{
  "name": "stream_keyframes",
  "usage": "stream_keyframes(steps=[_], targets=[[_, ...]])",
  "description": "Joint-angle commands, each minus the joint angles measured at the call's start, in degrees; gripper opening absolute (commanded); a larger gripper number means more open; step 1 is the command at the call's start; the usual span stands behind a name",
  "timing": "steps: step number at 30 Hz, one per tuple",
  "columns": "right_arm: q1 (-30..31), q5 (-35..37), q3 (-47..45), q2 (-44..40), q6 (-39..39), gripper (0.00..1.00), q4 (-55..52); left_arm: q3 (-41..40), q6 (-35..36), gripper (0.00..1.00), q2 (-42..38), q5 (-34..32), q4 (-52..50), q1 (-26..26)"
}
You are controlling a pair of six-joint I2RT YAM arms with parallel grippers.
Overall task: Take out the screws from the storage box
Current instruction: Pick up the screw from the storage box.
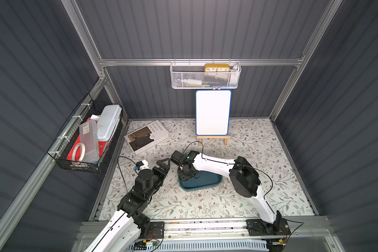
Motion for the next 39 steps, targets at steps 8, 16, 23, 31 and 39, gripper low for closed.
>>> stream_keyframes(steps=[8, 16, 23, 31, 39], targets=[[0.32, 3.31, -0.17, 2.86, -0.09, 0.21, -1.34, 3.28, -1.90, 0.98, -0.23, -3.21, -4.54, -0.32], [-0.54, 3.70, 1.94, 2.78, 0.58, 0.06, -2.00, 2.84, -2.45, 0.98, -3.44, -3.61, -4.56, -0.29], [-1.09, 2.29, 1.39, -5.03, 0.55, 0.05, -1.28, 3.81, 1.14, 0.98, -3.17, -2.59, -2.28, -0.29], [-1.81, 3.17, -2.49, -10.65, 0.93, 0.07, 0.66, 5.53, 6.06, 0.98, 6.83, 2.63, 7.65, -0.30], [-2.06, 1.17, -4.23, -6.53, 0.84, 0.19, 1.76, 4.61, 2.29, 0.98, 2.70, 1.15, 3.39, -0.29]])
